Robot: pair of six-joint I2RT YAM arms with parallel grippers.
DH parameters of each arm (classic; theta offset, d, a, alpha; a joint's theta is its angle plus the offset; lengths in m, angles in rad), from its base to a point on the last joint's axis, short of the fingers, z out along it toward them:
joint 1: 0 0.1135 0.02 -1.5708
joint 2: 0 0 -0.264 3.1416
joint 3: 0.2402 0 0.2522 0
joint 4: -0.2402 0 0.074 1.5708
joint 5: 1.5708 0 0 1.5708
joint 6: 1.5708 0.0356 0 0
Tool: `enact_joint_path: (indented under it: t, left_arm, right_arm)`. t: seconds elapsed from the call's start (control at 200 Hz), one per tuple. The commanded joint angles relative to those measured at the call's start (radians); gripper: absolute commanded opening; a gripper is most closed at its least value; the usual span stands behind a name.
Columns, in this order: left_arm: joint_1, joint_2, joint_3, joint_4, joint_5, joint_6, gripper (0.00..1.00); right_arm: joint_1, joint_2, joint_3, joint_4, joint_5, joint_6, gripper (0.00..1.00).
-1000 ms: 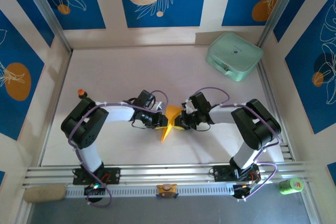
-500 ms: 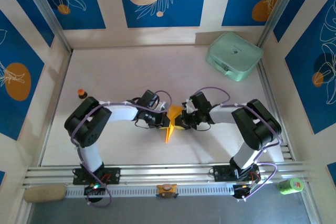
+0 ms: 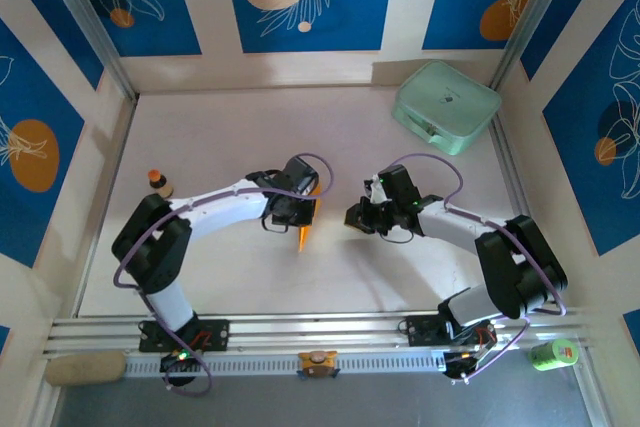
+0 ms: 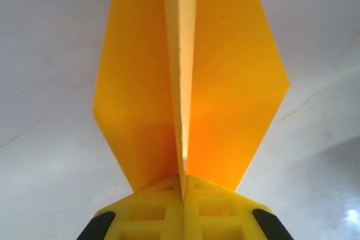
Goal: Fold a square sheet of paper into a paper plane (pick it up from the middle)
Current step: Turn over a paper plane at the center of the table.
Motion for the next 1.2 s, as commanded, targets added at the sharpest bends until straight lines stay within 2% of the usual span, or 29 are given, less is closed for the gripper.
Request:
enact_joint_path:
  t: [0.0,0.335,0.69,0.835,1.195]
  left_arm:
    - [-0.019,0.051,0.039,-0.125,-0.104,-0.001,0.0]
    - [-0.03,0.105,0.042,-0.128,-0.102,-0.007,0.02]
    - [-0.032,0.087,0.036,-0.109,-0.088,-0.005,0.04]
    - [-0.033,0.043,0.028,-0.102,-0.122,-0.015,0.04]
    - [-0.058,0.047,0.033,-0.114,-0.164,-0.048,0.04]
  right_arm:
    - [-0.003,-0.012,-0.008,-0.041,0.012,0.001,0.11]
    - [-0.002,0.006,-0.002,-0.042,0.01,0.003,0.11]
    - [0.001,0.018,-0.005,-0.022,0.001,0.009,0.11]
    - [0.004,0.017,-0.008,-0.016,0.001,0.012,0.12]
    - [0.012,0.046,0.0,0.012,-0.014,0.016,0.12]
